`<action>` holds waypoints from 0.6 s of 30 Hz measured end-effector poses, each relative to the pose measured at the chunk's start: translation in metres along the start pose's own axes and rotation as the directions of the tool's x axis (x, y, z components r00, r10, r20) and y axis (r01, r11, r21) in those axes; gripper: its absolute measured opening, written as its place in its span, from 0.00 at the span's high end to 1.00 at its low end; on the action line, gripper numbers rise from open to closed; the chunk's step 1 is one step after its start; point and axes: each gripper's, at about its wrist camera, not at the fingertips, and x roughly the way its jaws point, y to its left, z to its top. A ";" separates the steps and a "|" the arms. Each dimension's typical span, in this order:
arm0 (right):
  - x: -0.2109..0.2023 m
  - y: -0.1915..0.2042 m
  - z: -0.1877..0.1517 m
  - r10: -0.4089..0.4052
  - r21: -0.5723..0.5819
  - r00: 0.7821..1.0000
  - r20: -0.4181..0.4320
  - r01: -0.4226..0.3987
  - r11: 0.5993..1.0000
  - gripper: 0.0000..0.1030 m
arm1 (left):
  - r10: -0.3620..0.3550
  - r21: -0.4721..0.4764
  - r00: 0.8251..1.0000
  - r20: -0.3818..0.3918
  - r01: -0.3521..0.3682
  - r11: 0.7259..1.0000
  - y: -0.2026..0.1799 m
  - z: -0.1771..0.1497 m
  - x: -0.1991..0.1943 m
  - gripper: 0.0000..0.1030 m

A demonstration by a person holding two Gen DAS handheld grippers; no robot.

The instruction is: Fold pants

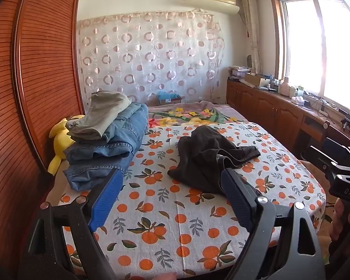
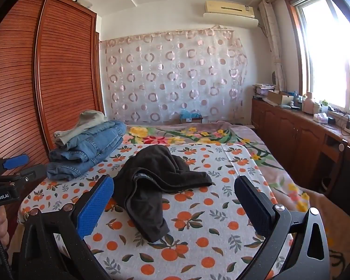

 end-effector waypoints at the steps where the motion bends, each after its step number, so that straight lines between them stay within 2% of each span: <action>1: -0.001 -0.001 0.001 0.000 0.001 1.000 0.000 0.000 1.000 0.00 | 0.001 0.000 1.000 -0.001 -0.001 1.000 0.000 0.000 0.000 0.16; 18: -0.003 0.004 0.000 0.005 0.007 1.000 -0.003 -0.005 1.000 0.00 | -0.001 0.000 1.000 0.004 0.001 1.000 0.000 0.001 0.000 0.16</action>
